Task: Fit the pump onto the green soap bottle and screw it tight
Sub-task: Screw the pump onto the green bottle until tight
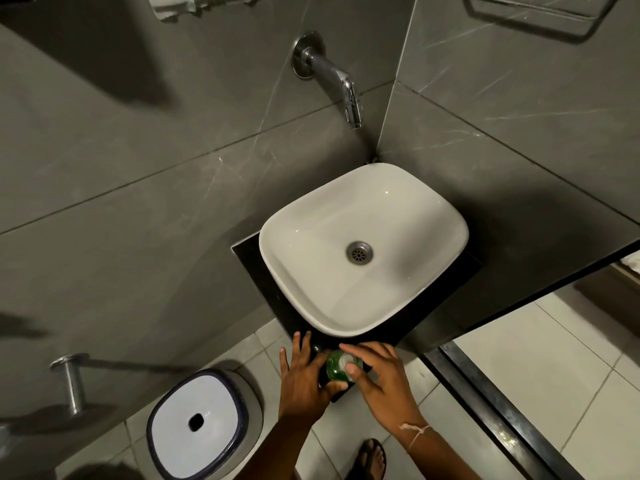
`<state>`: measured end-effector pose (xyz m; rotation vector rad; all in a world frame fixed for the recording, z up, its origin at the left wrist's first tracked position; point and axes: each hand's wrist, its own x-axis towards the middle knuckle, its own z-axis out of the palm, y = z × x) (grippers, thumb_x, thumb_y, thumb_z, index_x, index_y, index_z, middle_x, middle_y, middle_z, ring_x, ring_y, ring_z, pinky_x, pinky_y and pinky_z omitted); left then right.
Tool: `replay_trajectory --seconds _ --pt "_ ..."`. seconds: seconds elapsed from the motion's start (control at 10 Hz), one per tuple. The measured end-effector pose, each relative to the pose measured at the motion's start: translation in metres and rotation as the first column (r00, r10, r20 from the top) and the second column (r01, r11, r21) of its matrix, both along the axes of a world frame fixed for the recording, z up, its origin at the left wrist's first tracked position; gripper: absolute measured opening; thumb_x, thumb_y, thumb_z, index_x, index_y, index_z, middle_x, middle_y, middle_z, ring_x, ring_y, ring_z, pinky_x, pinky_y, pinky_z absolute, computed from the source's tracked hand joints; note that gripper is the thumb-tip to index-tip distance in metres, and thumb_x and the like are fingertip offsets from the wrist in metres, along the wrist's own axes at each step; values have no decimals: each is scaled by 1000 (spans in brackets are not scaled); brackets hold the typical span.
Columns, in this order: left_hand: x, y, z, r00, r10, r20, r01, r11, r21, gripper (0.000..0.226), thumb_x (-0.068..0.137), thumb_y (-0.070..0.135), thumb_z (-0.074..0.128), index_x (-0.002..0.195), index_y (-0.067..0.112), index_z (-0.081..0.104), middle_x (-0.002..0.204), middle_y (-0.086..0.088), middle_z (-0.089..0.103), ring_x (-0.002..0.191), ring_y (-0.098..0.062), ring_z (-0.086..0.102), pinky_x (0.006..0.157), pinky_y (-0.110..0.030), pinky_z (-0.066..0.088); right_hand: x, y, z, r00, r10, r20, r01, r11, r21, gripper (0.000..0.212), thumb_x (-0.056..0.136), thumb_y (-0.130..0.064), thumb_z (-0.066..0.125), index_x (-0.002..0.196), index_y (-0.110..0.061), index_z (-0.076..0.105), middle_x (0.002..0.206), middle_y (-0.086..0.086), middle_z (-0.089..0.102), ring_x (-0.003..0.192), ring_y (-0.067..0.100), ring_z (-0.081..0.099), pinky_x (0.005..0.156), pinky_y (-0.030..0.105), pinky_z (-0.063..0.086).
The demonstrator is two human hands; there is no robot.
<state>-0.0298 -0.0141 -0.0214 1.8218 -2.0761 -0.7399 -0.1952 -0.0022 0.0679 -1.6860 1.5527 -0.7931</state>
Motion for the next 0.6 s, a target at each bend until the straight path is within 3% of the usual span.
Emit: replay_trajectory --seconds 0.1,0.5,0.6 --pt "-1 0 2 1000 5 7 -5 1000 17 67 74 69 57 132 39 44 160 -5 12 146 -22 -14 117 -52 -10 -1 -1 -4 999 -38 -7 38 999 -15 28 87 -31 66 114 -37 68 108 -11 61 110 10 49 93 36 46" --pt "2 2 4 1000 -20 8 20 999 29 72 72 76 52 133 38 44 160 -7 11 146 -23 -14 116 -52 -12 4 3 -3 995 -95 -30 94 995 -42 25 82 -38 68 107 -38 69 106 -13 60 111 11 48 93 40 46" --pt "-1 -6 3 1000 -24 11 23 999 37 73 72 74 56 134 39 42 160 -6 12 146 -21 -13 117 -55 -9 7 -4 0 992 -109 60 111 993 -34 30 84 -51 60 112 -42 67 111 -17 61 113 5 48 95 34 45"
